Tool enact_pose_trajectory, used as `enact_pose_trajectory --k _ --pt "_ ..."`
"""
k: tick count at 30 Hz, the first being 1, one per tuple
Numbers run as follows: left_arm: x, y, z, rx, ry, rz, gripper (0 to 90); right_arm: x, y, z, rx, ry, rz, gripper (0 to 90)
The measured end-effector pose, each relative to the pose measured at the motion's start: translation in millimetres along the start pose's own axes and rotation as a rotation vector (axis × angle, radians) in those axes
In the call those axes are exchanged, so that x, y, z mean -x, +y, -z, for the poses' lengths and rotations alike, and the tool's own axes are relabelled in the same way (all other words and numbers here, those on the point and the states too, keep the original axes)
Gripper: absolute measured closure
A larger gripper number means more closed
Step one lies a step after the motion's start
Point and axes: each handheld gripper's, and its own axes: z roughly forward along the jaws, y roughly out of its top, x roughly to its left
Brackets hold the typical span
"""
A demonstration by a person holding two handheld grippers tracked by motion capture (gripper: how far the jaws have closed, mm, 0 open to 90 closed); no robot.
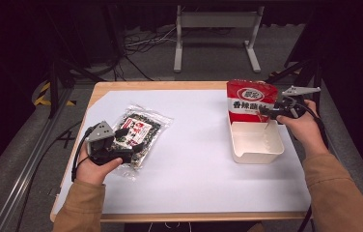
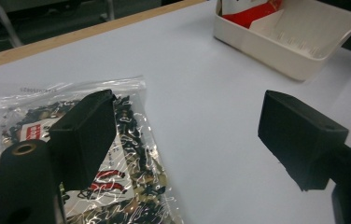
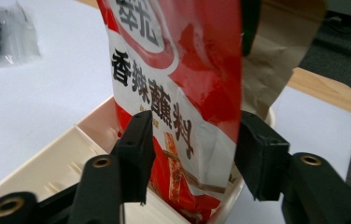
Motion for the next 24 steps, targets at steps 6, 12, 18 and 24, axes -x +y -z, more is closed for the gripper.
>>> enact_pose_trajectory --k 6,12,18,24 --pt "-4.2 -2.9 3.4 -0.002 0.007 0.006 23.7 -5.4 -0.4 17.9 0.032 -0.011 -0.007 40.6" --pt "-11.1 -4.5 6.3 -0.01 0.012 0.033 19.1 -14.2 -0.5 37.6 0.044 -0.032 0.014 38.5" --pt "-16.5 -5.2 10.8 -0.021 0.034 0.036 12.7 -24.7 -1.5 52.0 0.075 -0.018 0.031 39.3" --pt "-21.2 -6.2 15.7 -0.049 0.061 0.032 8.3 -42.8 1.1 66.3 0.071 0.016 0.05 44.0"
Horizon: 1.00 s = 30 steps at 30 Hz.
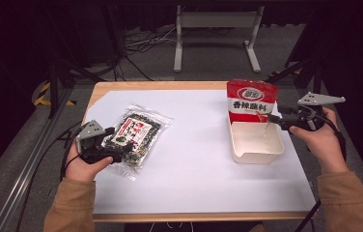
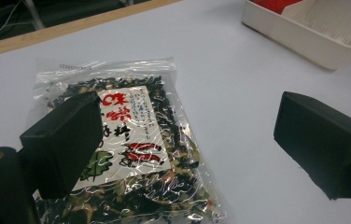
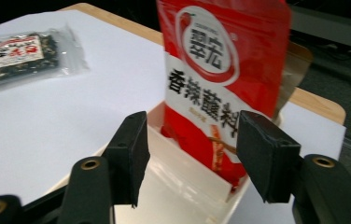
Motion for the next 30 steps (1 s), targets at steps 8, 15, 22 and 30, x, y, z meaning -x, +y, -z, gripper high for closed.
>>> enact_pose_trajectory --k 8,15,22,30 --pt "-4.9 -3.1 6.2 -0.033 0.024 0.009 6.7 -21.5 -0.9 3.3 0.005 0.058 0.034 43.7" --pt "-7.0 -4.8 7.7 -0.061 0.013 0.01 3.7 -45.2 -9.8 -2.8 0.046 0.117 0.054 40.1" --pt "-14.8 -7.5 14.1 -0.062 0.046 0.021 5.2 -58.3 -12.5 -10.0 0.054 0.145 0.062 38.5" --pt "-30.7 -12.3 24.5 -0.028 0.109 0.072 11.6 -66.0 -13.3 -8.5 0.058 0.137 0.078 37.7"
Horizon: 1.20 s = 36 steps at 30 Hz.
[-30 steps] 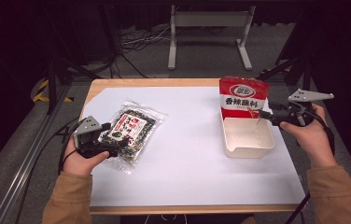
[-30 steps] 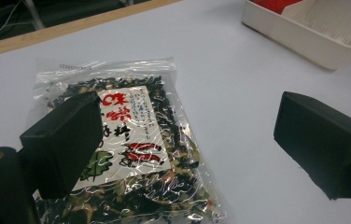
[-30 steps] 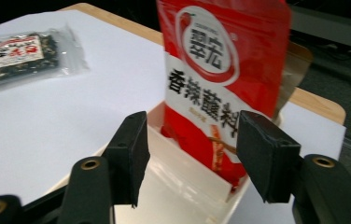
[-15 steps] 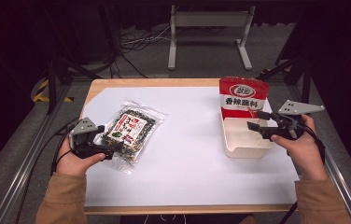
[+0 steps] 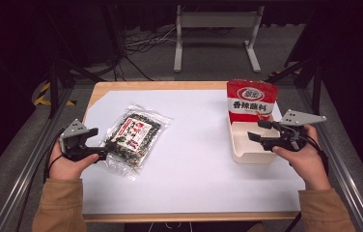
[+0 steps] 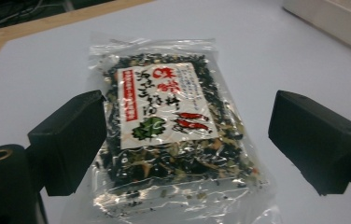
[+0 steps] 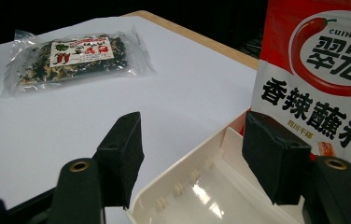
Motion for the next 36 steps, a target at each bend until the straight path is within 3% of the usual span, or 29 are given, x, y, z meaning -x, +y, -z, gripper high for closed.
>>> enact_pose_trajectory --k 3,5,7,10,12,18,21,36 --pt "-9.2 -2.0 1.3 0.014 0.026 0.031 13.7 -3.6 -0.5 -0.8 0.011 0.005 0.009 38.3" --pt "-12.1 -2.1 1.0 0.015 0.042 0.029 14.3 -6.3 -0.4 -2.0 0.015 0.009 0.031 39.6" --pt "-18.4 -3.3 1.0 0.011 0.078 0.043 15.2 -9.4 -0.6 -3.6 0.024 0.013 0.041 40.1" --pt "-24.1 -6.5 -0.6 0.021 0.088 0.094 16.2 -13.6 -0.2 -5.4 0.025 0.023 0.059 41.9" --pt "-27.1 -8.0 -2.1 0.014 0.097 0.105 16.7 -15.1 0.0 -5.9 0.025 0.026 0.063 42.0" --pt "-42.3 -18.3 -20.4 -0.065 0.163 0.109 17.0 -21.2 0.2 -8.9 0.024 0.031 0.061 39.2" --pt "-48.5 -23.3 -30.0 -0.085 0.153 0.144 16.3 -22.7 -0.8 -10.8 0.018 0.03 0.06 38.3" --pt "-61.5 -37.3 -52.1 -0.181 0.097 0.21 17.3 -26.6 -2.2 -13.7 0.007 0.033 0.066 36.8"
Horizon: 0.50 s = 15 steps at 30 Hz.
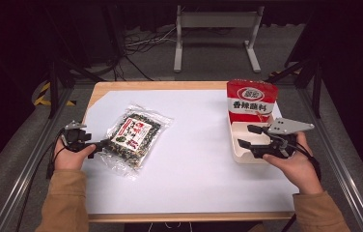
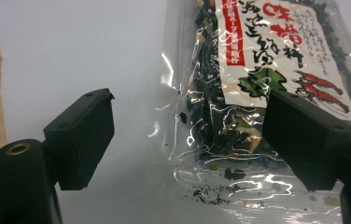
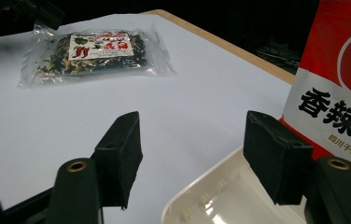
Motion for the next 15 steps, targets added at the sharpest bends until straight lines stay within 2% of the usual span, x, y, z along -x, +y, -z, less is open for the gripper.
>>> enact_pose_trajectory --k 9,12,15 --pt "-6.2 -5.1 -8.5 -0.044 -0.045 0.027 19.1 -2.6 -0.5 -2.4 -0.008 0.004 0.006 36.3" --pt "-6.9 -6.0 -10.0 -0.077 -0.057 0.021 19.3 -3.3 -0.4 -2.9 -0.009 0.007 0.008 36.2" --pt "-5.7 -7.8 -12.3 -0.114 -0.076 0.037 20.5 -4.1 -0.3 -3.6 -0.009 0.009 0.007 35.8"
